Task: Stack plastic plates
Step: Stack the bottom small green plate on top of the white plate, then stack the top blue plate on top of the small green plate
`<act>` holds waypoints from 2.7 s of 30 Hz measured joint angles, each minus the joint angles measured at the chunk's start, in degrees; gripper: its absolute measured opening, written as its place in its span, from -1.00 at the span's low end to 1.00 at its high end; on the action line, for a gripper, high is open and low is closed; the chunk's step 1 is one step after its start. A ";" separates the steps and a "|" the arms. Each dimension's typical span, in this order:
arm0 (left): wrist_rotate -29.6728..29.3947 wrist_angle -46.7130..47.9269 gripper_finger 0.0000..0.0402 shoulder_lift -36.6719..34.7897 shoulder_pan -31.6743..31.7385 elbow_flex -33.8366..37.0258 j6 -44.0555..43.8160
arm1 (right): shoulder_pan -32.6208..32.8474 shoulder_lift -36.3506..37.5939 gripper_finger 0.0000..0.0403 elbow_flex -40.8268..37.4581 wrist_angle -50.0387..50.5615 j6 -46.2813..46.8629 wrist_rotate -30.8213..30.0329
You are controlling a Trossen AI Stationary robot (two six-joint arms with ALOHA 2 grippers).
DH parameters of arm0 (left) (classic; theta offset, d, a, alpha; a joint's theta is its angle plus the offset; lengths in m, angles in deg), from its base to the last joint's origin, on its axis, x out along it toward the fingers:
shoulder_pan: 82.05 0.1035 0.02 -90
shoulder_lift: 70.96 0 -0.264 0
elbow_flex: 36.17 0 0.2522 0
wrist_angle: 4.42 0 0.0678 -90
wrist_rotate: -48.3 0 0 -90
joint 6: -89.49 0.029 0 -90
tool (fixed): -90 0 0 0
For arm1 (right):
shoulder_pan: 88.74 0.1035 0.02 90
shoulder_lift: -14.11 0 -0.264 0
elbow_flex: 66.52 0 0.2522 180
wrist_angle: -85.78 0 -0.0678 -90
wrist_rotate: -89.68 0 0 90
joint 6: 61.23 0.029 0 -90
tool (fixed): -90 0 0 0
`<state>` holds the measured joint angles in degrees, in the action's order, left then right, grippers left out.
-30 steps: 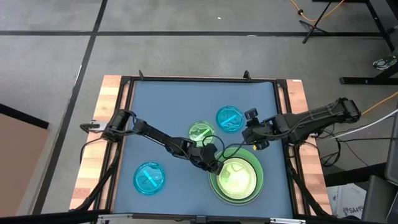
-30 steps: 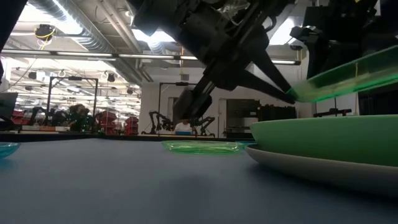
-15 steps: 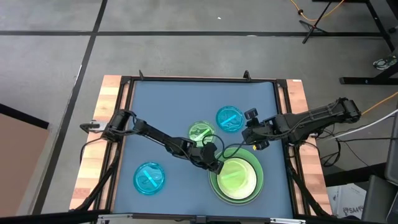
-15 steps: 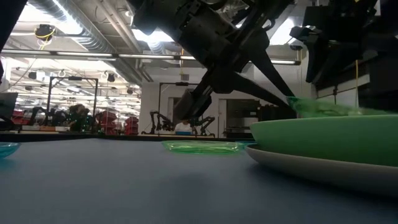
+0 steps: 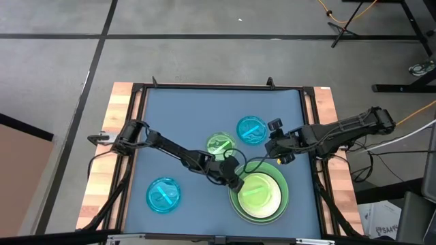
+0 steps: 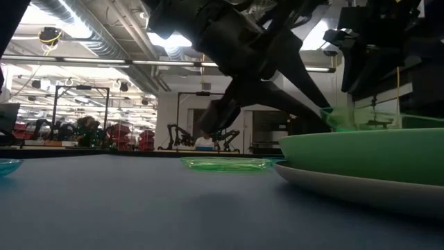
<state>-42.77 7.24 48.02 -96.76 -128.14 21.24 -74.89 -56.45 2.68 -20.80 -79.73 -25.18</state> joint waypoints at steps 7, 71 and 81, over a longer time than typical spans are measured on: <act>-0.55 -1.58 -0.78 -0.07 -1.36 0.00 4.85 | 0.00 0.00 -0.48 0.00 0.00 0.00 0.00; -8.47 38.85 -0.54 -22.32 6.20 0.02 43.50 | -27.95 0.00 -0.48 0.02 -13.15 -7.08 16.10; -8.50 39.23 -0.54 -21.84 6.06 0.04 43.50 | -42.24 0.00 -0.48 0.02 -13.66 -9.46 21.45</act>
<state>-51.26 46.47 26.18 -90.70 -128.10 64.74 -117.14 -56.45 2.70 -34.46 -89.19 -3.74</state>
